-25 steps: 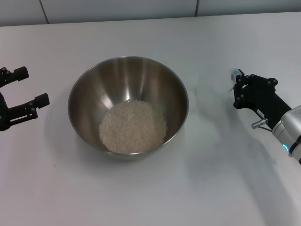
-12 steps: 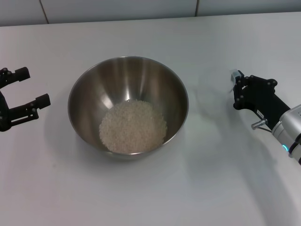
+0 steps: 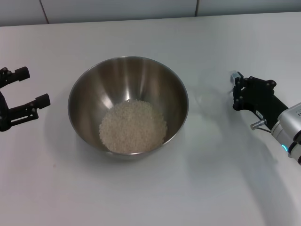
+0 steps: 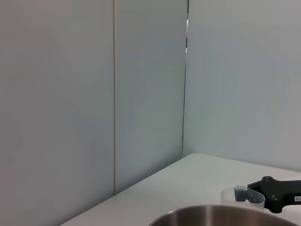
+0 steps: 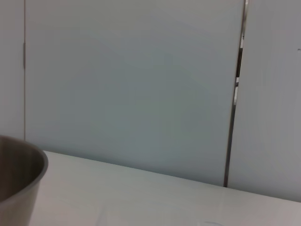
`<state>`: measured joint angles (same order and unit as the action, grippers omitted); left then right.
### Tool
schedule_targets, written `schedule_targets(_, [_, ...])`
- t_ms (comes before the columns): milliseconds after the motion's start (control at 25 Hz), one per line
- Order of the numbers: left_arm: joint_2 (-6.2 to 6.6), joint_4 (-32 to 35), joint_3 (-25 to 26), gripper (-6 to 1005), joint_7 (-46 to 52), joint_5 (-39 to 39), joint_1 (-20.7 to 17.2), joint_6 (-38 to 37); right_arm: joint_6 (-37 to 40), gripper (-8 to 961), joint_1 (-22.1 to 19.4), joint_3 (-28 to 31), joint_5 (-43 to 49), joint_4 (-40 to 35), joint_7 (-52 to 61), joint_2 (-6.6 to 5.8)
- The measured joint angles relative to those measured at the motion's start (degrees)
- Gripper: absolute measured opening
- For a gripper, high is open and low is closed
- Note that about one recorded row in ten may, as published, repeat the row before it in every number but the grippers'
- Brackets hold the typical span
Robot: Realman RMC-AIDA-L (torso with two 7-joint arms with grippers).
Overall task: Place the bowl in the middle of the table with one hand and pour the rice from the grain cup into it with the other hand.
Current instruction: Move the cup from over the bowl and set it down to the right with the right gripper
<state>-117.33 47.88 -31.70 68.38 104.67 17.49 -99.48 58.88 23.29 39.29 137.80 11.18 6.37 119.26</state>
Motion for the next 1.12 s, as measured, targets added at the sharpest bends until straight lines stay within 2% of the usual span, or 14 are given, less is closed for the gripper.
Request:
schedule_targets(440, [0.0,0.21,-0.04,846,0.0,0.0,0.0,-0.01,0.14,6,-0.11,-0.53,-0.19,-0.09,0.02,-0.02])
schedule_targets(680, [0.0,0.22,0.06,846,0.0,-0.02,0.0,-0.09,0.58,173,-0.41,-0.16,-0.6,0.12,0.28,-0.01])
schedule_targets(880, [0.0,0.2,0.06,846,0.0,0.0,0.0,-0.1,0.61,411,-0.44,-0.15,-0.61,-0.01,0.31,0.0])
schedule_targets(1040, [0.0,0.17,-0.08,846,0.0,0.0,0.0,-0.11,0.66,640,-0.52,-0.11,-0.61,-0.06,0.31,0.01])
schedule_targets(1120, [0.0,0.15,-0.12,846,0.0,0.0,0.0,-0.1,0.7,657,-0.54,-0.1,-0.61,-0.09,0.32,0.01])
